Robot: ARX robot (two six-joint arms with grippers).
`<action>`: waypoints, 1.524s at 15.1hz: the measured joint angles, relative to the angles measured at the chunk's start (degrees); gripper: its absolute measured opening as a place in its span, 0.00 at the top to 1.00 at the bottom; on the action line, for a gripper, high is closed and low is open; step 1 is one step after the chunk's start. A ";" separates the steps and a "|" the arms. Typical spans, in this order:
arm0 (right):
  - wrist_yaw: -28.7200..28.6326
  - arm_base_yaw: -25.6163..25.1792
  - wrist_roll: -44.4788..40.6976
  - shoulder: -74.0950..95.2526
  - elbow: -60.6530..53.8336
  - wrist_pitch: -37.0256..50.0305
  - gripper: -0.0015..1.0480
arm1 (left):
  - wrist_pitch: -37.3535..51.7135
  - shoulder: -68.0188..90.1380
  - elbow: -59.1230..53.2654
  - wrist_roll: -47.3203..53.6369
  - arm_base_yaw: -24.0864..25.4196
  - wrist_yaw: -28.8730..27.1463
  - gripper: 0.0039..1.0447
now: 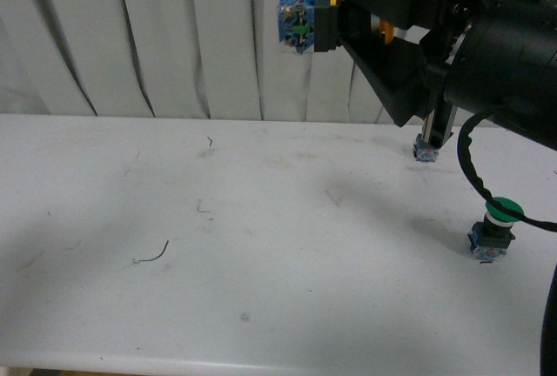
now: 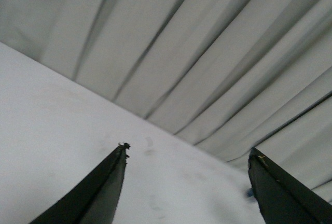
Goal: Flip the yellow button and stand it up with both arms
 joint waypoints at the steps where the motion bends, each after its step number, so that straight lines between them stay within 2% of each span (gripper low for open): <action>1: -0.13 -0.37 0.02 -0.02 0.00 0.02 0.66 | -5.09 -4.76 -2.25 11.13 -1.84 -3.76 0.41; 2: -0.11 -0.44 0.02 -0.02 0.00 -0.09 0.66 | -7.32 -7.58 -3.91 21.16 -3.96 -6.10 0.53; 3: -0.07 -0.44 0.02 -0.02 0.04 -0.20 0.66 | -8.39 -9.81 -5.57 27.06 -5.77 -7.78 0.66; 6: -0.17 0.35 -0.02 -0.39 0.35 -0.17 0.66 | -11.63 -17.22 -8.87 31.98 -9.55 -12.02 0.99; 9: -0.15 0.57 -0.07 -0.68 0.46 -0.13 0.66 | -15.87 -23.56 -11.43 32.76 -12.44 -14.80 0.99; 10: -0.17 0.55 -0.09 -0.68 0.46 -0.13 0.66 | -17.49 -25.59 -11.80 32.79 -14.27 -17.46 0.99; 11: -0.31 0.57 -0.28 -0.68 0.46 -0.17 0.66 | -19.04 -27.78 -12.28 32.79 -18.21 -20.61 0.99; 12: -0.28 0.57 -0.44 -0.68 0.46 -0.17 0.66 | -17.92 -29.18 -13.38 32.85 -18.97 -20.20 0.99; 23: -0.11 0.90 -0.46 -0.68 0.46 -0.17 0.67 | -33.42 -45.42 -14.45 32.83 -18.45 -21.09 0.99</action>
